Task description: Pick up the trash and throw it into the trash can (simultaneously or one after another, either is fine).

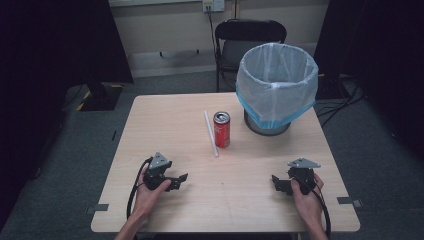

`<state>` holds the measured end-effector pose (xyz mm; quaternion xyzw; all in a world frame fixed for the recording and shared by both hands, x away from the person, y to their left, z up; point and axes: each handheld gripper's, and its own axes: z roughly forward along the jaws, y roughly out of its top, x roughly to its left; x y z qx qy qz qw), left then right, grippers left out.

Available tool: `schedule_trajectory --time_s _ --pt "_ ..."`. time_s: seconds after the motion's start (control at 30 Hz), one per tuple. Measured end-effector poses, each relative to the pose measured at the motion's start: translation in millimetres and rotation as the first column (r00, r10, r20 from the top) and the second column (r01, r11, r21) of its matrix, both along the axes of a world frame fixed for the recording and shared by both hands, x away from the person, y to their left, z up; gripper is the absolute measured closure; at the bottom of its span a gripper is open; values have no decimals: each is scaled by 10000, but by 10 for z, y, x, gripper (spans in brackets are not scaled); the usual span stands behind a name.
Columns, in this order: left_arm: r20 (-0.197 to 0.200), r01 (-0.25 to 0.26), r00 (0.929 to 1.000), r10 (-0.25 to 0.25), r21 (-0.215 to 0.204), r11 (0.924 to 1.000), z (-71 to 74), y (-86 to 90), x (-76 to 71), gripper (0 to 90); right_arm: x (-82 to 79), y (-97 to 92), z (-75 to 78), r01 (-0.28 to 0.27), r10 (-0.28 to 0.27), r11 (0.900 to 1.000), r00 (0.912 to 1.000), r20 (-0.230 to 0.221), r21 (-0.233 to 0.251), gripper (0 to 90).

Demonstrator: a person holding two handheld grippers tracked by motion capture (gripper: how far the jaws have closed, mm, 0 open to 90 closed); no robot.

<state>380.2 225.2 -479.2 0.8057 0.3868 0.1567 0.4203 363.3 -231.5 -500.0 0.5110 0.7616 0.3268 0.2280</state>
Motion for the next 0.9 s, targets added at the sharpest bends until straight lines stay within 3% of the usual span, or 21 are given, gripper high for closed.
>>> schedule_trajectory --time_s 0.07,0.33,0.67,0.73,0.8,0.83,0.9 --pt "-101 240 9997 -241 -72 9997 34 -49 34 171 0 1 0 18 -18 10000 10000 3 0 106" --pt "99 1048 9945 -1046 -154 9944 156 -278 187 170 -2 1 0 13 -13 10000 10000 -4 -6 106" --pt "437 1281 9910 -1263 -403 9909 240 -431 340 170 -2 1 0 16 -16 10000 10000 -6 -5 106" --pt "290 1392 9900 -1377 -564 9887 252 -459 387 170 -2 1 0 4 -4 10000 10000 -2 -16 106" --pt "257 1540 9879 -1532 -286 9877 275 -496 449 170 -4 3 1 7 -7 10000 10000 9 -24 107" --pt "470 1474 9881 -1467 -104 9890 291 -521 479 170 -4 3 1 8 -8 10000 10000 10 -28 107" --pt "321 1657 9859 -1645 -403 9853 332 -577 560 169 -4 4 1 6 -5 10000 10000 15 -33 107"
